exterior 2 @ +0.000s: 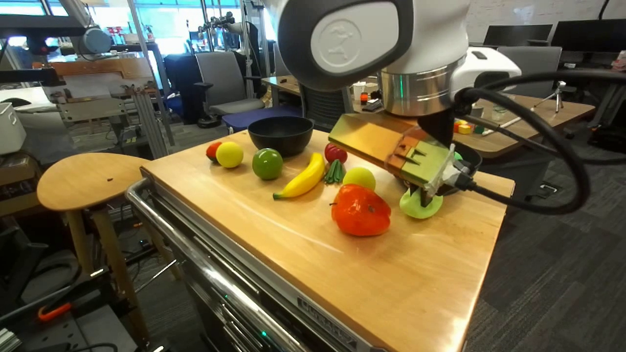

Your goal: Remove the fruits and vegetables from the two black bowls

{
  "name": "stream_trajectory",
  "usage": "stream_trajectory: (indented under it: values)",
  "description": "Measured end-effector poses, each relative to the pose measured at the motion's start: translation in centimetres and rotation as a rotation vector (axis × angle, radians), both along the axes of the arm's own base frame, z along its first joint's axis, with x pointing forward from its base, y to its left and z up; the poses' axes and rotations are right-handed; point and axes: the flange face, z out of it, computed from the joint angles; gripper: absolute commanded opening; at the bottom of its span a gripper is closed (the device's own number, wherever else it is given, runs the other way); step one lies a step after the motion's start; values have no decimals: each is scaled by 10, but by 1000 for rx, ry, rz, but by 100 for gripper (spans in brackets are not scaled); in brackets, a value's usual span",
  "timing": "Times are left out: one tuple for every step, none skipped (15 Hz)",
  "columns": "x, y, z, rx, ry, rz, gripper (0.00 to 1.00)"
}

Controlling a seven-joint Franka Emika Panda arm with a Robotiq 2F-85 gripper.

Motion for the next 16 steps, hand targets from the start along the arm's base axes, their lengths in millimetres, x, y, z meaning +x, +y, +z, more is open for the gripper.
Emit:
stream_trajectory:
  values:
    - [5,0,-6,-16,11,1,48]
    - [9,0,-6,-37,18,3,57]
    - [11,-1,-3,-57,25,7,64]
    - [13,-1,0,-78,34,15,71]
    - [14,-2,2,-102,47,31,80]
    - [14,-2,5,-124,59,51,86]
    - [13,-1,12,-145,66,72,95]
    - [12,0,20,-163,70,91,99]
    - [11,1,31,-177,68,106,100]
    - [10,4,44,-190,55,120,100]
    - [10,8,59,-200,34,140,100]
    - [10,13,73,-201,8,162,100]
    - [11,20,86,-191,-39,179,100]
    - [14,27,96,-170,-92,184,100]
    - [19,34,102,-138,-141,177,100]
    - [25,42,105,-101,-185,163,100]
